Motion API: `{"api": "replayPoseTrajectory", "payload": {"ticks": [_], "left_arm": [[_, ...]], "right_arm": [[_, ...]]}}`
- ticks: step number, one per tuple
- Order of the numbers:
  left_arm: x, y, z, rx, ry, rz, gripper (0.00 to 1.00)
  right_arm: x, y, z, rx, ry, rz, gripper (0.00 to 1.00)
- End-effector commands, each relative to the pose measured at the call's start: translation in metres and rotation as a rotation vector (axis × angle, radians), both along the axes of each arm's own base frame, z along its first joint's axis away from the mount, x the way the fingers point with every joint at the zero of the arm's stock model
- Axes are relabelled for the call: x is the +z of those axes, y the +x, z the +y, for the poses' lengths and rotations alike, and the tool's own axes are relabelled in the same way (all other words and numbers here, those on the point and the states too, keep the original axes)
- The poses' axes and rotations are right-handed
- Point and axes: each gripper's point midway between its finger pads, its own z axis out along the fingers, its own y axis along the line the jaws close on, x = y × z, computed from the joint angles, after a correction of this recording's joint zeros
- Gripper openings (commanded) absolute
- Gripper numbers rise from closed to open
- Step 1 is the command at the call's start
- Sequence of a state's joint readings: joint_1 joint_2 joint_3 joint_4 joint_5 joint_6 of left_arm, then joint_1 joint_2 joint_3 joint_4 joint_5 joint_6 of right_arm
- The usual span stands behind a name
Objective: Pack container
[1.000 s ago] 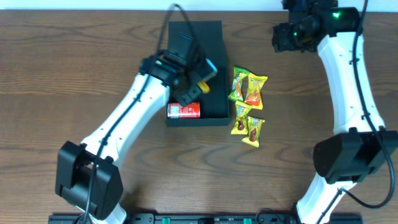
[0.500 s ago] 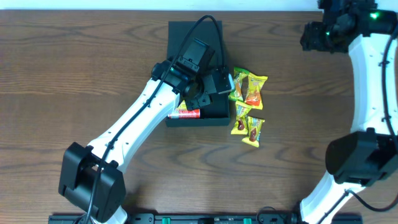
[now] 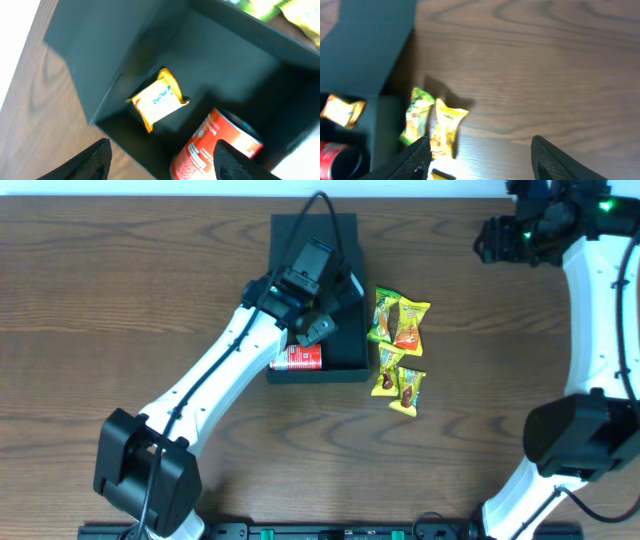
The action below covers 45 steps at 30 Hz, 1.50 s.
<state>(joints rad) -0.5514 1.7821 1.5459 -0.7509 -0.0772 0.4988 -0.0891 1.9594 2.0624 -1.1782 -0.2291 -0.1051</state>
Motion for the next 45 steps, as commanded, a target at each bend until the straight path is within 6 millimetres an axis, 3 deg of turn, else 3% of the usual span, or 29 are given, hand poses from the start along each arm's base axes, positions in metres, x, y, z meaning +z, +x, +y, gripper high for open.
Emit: {"api": "replayPoseTrajectory", "payload": {"ticks": [1,3,6,11,15,18,20,28,37,41,45], "left_arm": [[0.038,0.023,0.024,0.282,-0.149,-0.067,0.64],[0.052,0.032,0.042,0.388,-0.207,-0.088,0.64],[0.074,0.045,0.087,0.571,-0.291,-0.131,0.65],[0.086,0.052,0.167,0.789,-0.336,-0.159,0.73],[0.079,0.05,0.203,0.856,-0.386,-0.106,0.75],[0.077,0.048,0.221,0.891,-0.416,-0.083,0.75],[0.077,0.047,0.232,0.914,-0.426,-0.079,0.76],[0.076,0.046,0.244,0.939,-0.428,-0.081,0.8],[0.076,0.045,0.252,0.94,-0.411,-0.088,0.83],[0.074,0.046,0.252,0.93,-0.402,-0.086,0.83],[0.073,0.046,0.252,0.931,-0.4,-0.082,0.83]], "right_arm": [[0.02,-0.004,0.049,0.186,0.014,-0.065,0.63],[0.02,-0.008,0.075,0.273,-0.002,-0.072,0.62],[0.014,-0.016,0.121,0.421,-0.026,-0.078,0.62],[-0.021,-0.028,0.181,0.585,-0.037,-0.022,0.62],[-0.061,-0.044,0.227,0.702,-0.045,0.054,0.61],[-0.081,-0.057,0.257,0.788,-0.07,0.081,0.61],[-0.093,-0.061,0.272,0.756,-0.087,0.105,0.62],[-0.14,-0.055,0.302,0.18,-0.016,0.243,0.61],[-0.186,-0.053,0.309,-0.12,0.022,0.32,0.61],[-0.191,-0.046,0.316,-0.185,0.069,0.31,0.73],[-0.187,-0.038,0.327,-0.184,0.11,0.273,0.96]]}}
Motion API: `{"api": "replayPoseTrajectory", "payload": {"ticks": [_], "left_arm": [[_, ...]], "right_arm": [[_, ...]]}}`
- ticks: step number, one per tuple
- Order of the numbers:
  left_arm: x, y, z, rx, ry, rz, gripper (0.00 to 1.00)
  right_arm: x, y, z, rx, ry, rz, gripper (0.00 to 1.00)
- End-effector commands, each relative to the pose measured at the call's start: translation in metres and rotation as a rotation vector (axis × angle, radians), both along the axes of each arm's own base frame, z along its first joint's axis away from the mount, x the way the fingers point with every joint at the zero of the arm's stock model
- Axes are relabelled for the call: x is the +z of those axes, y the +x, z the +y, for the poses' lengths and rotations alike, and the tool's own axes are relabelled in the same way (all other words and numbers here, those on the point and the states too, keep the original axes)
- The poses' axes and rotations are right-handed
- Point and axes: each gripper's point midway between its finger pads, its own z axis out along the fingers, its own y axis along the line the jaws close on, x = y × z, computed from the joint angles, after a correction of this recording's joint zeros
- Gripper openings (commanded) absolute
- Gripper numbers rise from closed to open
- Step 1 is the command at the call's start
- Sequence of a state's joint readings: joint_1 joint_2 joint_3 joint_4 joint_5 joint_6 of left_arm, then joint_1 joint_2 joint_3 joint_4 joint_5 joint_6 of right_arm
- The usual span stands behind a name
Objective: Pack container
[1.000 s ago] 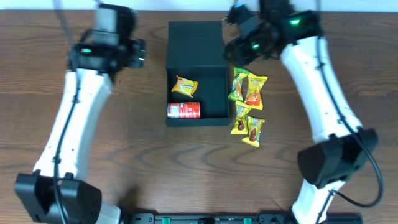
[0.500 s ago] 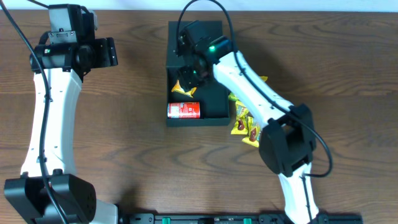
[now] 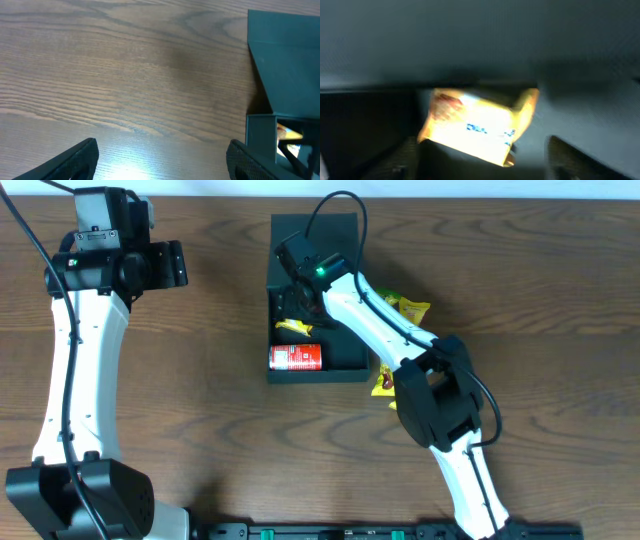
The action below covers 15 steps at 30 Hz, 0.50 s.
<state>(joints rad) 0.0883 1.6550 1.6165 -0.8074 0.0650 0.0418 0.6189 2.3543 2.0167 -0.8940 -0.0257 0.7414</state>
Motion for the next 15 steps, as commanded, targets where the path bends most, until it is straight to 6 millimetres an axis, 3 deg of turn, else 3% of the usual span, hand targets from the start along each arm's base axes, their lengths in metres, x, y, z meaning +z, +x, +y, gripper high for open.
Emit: {"api": "replayPoseTrajectory", "payload": {"ticks": [1,6,15], "left_arm": [[0.0,0.003,0.002,-0.009,0.006,0.001,0.83],[-0.001,0.002,0.002,-0.009,0.005,0.003,0.83],[-0.001,0.002,0.0,-0.013,-0.001,0.004,0.84]], "right_arm": [[0.001,0.001,0.01,-0.041,0.02,-0.016,0.98],[0.001,0.002,0.015,-0.036,0.029,-0.03,0.99],[-0.015,-0.002,0.002,-0.065,-0.038,-0.003,0.97]]}}
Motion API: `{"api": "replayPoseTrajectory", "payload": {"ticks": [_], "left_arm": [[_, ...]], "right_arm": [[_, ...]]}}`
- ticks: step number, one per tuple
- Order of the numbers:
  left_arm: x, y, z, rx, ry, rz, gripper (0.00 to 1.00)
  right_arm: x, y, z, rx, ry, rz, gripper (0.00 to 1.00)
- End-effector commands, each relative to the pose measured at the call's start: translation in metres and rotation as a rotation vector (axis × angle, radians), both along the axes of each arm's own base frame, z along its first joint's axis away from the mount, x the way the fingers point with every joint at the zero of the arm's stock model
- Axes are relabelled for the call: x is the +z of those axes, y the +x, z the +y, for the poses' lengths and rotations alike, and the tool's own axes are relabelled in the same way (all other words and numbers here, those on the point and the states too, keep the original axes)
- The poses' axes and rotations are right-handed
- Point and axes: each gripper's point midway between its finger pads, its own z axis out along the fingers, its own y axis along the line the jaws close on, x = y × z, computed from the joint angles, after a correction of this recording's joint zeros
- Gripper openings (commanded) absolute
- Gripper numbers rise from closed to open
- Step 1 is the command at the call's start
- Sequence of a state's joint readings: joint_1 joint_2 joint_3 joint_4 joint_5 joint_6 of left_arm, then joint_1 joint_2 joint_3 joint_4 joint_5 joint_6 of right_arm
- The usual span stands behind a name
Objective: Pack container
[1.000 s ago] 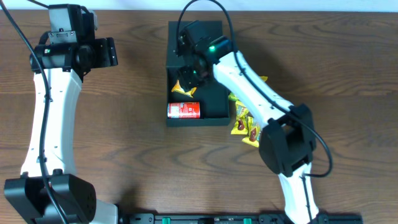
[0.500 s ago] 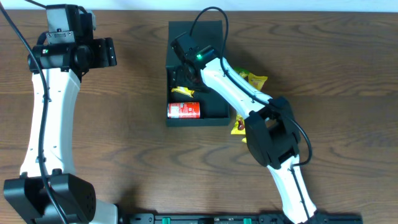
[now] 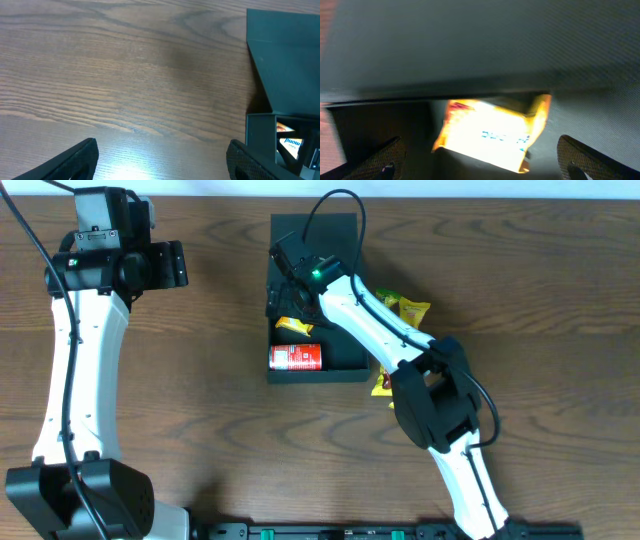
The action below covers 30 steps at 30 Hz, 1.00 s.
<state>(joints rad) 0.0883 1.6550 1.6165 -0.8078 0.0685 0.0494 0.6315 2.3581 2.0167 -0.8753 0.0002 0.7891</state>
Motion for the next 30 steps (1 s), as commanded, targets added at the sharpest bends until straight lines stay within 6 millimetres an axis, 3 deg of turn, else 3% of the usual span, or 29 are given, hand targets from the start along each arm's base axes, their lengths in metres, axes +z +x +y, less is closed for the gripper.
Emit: {"api": "replayPoseTrajectory", "payload": {"ticks": [1,8,12,22,30], "left_arm": [[-0.001,0.002,0.0,-0.007,-0.005,0.003,0.84],[-0.001,0.003,-0.004,-0.024,-0.029,-0.002,0.84],[-0.001,0.003,-0.005,-0.024,-0.029,-0.001,0.84],[-0.001,0.003,-0.005,-0.025,-0.029,-0.002,0.84],[-0.001,0.004,-0.008,-0.036,-0.044,-0.006,0.84]], "right_arm": [[-0.015,-0.004,-0.003,-0.024,-0.042,0.018,0.97],[-0.037,-0.012,-0.004,-0.017,-0.071,0.061,0.99],[-0.037,-0.01,-0.002,-0.017,-0.067,0.051,0.99],[-0.039,-0.01,-0.009,-0.006,-0.104,0.048,0.77],[-0.039,-0.01,-0.02,0.037,-0.175,0.032,0.74]]}}
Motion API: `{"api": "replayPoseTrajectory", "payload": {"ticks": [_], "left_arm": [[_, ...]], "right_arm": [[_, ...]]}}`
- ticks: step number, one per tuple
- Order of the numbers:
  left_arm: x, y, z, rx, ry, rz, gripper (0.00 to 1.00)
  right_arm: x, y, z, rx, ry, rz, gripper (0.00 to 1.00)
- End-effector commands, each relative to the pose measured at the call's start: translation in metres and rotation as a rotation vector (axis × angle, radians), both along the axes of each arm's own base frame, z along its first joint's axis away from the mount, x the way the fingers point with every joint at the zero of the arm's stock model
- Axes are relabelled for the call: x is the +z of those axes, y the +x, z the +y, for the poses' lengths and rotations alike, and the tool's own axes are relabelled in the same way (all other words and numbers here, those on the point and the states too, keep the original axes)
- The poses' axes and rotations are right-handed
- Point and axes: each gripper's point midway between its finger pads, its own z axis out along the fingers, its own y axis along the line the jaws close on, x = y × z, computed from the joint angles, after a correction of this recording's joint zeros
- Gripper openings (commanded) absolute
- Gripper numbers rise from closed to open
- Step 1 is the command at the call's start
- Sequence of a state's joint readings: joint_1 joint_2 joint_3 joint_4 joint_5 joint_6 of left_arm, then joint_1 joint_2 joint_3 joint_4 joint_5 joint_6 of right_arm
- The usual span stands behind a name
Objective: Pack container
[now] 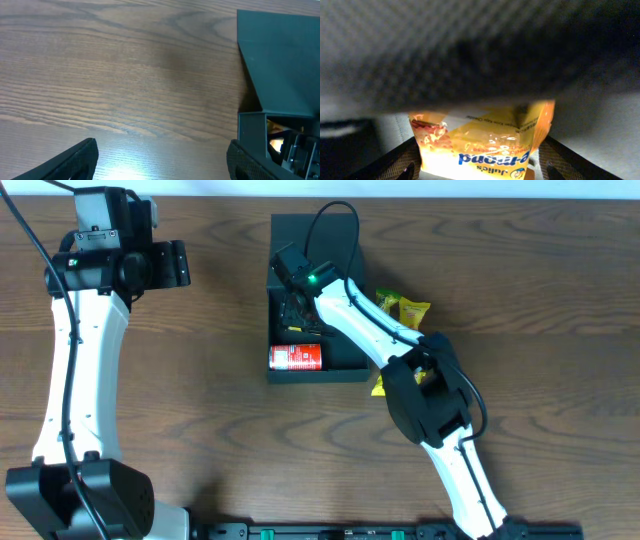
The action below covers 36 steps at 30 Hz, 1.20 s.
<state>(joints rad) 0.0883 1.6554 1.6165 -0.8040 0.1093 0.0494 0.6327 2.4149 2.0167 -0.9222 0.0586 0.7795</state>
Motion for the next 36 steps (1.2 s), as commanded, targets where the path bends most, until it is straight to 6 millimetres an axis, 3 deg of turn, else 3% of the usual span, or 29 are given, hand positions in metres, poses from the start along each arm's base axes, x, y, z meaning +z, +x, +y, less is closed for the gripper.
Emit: {"api": "replayPoseTrajectory", "payload": {"ticks": [1,6,11,15,24,28,34,36], "left_arm": [[-0.001,0.003,-0.001,-0.012,-0.011,0.001,0.84],[-0.004,0.004,-0.001,-0.012,-0.012,0.004,0.84],[-0.013,0.007,-0.002,-0.011,-0.02,0.027,0.84],[-0.018,0.008,-0.002,-0.008,-0.023,0.039,0.84],[-0.017,0.01,-0.002,-0.009,-0.022,0.03,0.84],[-0.016,0.011,-0.001,-0.006,-0.024,0.022,0.84],[-0.016,0.011,-0.001,0.0,-0.028,0.023,0.84],[-0.016,0.011,-0.001,0.0,-0.027,0.023,0.85]], "right_arm": [[-0.007,-0.003,-0.004,0.065,-0.074,-0.014,0.74],[-0.002,-0.007,-0.01,0.135,-0.121,-0.001,0.68],[0.008,-0.004,-0.019,0.17,-0.183,-0.012,0.69],[0.008,-0.014,-0.027,0.192,-0.217,0.029,0.68],[0.006,-0.033,-0.049,0.192,-0.284,0.126,0.64],[0.009,-0.029,-0.05,0.185,-0.279,0.119,0.65],[0.035,-0.016,-0.053,0.173,-0.287,0.079,0.66],[0.05,-0.007,-0.052,0.167,-0.287,0.037,0.58]]}}
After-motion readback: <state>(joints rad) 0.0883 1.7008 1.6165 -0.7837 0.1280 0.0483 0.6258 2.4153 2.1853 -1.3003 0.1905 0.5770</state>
